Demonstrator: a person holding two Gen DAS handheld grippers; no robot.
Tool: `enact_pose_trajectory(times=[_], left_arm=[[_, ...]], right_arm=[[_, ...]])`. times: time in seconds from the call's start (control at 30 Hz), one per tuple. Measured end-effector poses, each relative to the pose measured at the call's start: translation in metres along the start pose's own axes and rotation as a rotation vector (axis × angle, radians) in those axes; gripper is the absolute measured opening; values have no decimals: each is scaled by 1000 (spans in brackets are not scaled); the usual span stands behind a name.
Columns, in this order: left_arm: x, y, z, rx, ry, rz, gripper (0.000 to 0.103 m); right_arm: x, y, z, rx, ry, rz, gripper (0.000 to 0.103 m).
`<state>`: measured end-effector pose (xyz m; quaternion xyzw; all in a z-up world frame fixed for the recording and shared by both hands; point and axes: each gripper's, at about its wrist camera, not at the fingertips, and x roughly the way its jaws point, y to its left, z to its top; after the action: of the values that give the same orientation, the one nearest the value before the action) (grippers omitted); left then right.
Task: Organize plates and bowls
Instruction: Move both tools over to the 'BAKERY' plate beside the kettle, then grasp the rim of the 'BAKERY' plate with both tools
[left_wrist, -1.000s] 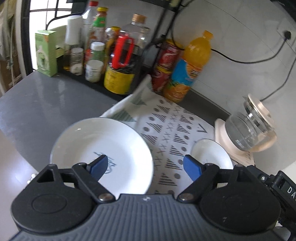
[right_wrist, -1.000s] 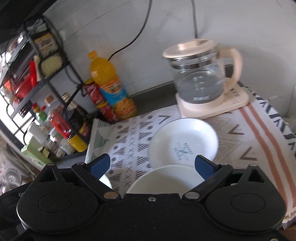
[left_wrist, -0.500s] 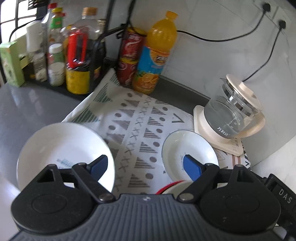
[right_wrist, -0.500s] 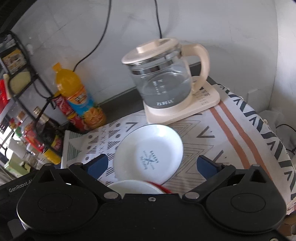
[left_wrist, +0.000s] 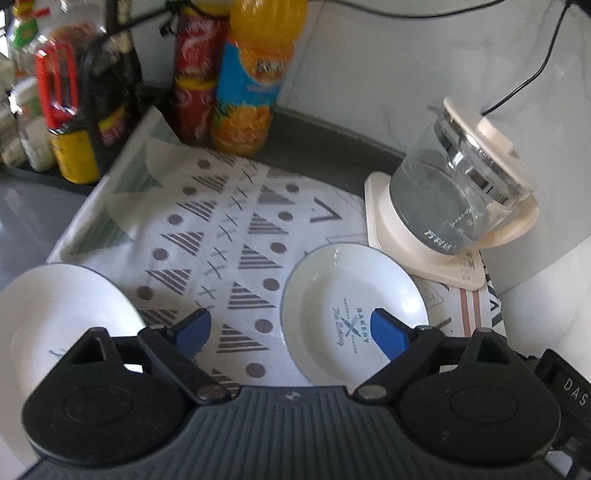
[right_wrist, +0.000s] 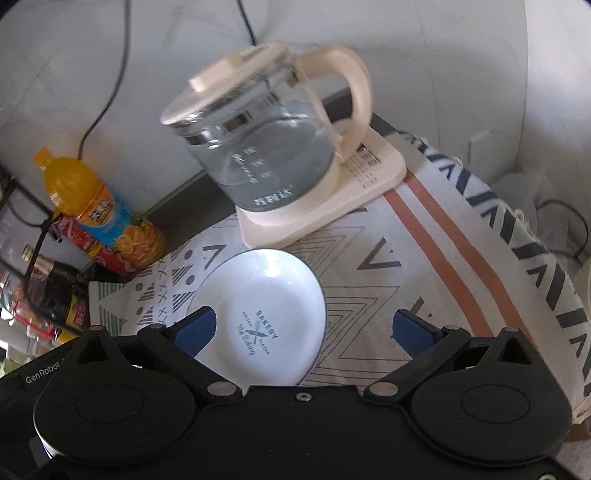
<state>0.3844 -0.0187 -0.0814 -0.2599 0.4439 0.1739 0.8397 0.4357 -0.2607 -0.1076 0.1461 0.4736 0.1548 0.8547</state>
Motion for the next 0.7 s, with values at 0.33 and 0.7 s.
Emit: enact_pose_trajectory(times=[0.33, 0.7], left_arm=[[45, -1, 19, 10, 107, -17, 91], [86, 13, 28, -55, 235, -70, 55]], right_arm=[[38, -18, 8, 106, 117, 7, 83], [78, -30, 11, 187, 270, 18, 42]])
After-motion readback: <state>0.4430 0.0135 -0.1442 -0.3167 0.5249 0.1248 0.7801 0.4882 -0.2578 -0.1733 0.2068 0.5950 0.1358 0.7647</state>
